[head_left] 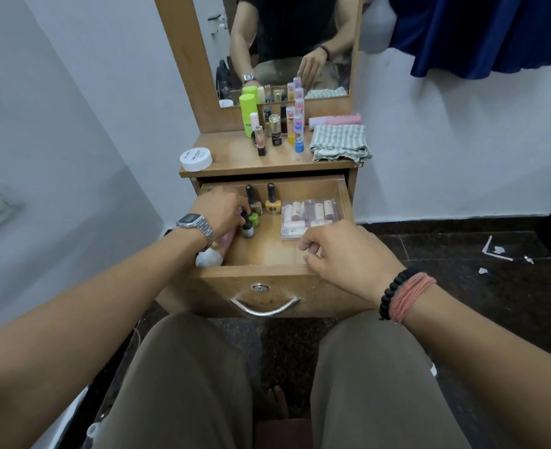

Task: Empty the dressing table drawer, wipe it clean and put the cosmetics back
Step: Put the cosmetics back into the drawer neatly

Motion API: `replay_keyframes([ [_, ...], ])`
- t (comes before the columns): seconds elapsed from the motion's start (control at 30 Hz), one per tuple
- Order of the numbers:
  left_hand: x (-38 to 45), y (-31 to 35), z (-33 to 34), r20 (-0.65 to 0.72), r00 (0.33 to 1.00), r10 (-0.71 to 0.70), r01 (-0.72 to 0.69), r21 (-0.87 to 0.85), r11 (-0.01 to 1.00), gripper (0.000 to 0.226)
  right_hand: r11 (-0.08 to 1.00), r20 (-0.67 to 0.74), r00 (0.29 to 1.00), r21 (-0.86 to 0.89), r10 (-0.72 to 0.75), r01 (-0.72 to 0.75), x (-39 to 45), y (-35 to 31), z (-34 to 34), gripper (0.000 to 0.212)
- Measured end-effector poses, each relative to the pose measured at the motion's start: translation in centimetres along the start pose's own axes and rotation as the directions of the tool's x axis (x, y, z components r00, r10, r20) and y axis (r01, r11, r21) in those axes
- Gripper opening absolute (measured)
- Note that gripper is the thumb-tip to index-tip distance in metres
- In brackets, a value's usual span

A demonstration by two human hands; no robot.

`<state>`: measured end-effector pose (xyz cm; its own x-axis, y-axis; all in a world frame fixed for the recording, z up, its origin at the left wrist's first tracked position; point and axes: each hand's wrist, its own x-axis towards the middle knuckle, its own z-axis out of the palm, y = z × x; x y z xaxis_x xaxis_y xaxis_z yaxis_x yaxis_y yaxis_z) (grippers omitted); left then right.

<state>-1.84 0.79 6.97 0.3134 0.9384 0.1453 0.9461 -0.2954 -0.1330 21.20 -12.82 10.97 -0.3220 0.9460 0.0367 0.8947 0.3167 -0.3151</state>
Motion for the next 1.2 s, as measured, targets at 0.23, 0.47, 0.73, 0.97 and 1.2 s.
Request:
replay_keyframes([
  [0.23,0.0,0.0,0.2,0.0,1.0,-0.024,0.024,0.004,1.0,0.024,1.0,0.012,1.0,0.01,0.012,-0.012,-0.2,-0.1,-0.3,0.028],
  [0.47,-0.9,-0.2,-0.5,-0.088,0.996,-0.026,0.021,-0.058,0.998,0.024,1.0,0.017,1.0,0.013,0.012,-0.012,-0.5,-0.3,-0.9,0.03],
  [0.73,1.7,-1.8,-3.9,-0.289,0.953,-0.095,0.03,-0.221,0.975,0.015,1.0,0.026,1.0,0.022,0.006,-0.007,-1.0,-0.5,-0.8,0.03],
  [0.97,9.2,-3.2,-7.8,-0.387,0.897,-0.215,0.057,-0.382,0.922,0.027,1.0,0.004,1.0,0.022,-0.012,0.012,-1.0,-0.4,-0.7,0.029],
  [1.2,16.1,-3.6,-9.6,-0.197,0.976,-0.097,0.047,-0.242,0.969,0.049,0.999,0.002,0.999,0.04,-0.035,0.035,-1.2,-0.1,-1.1,0.026],
])
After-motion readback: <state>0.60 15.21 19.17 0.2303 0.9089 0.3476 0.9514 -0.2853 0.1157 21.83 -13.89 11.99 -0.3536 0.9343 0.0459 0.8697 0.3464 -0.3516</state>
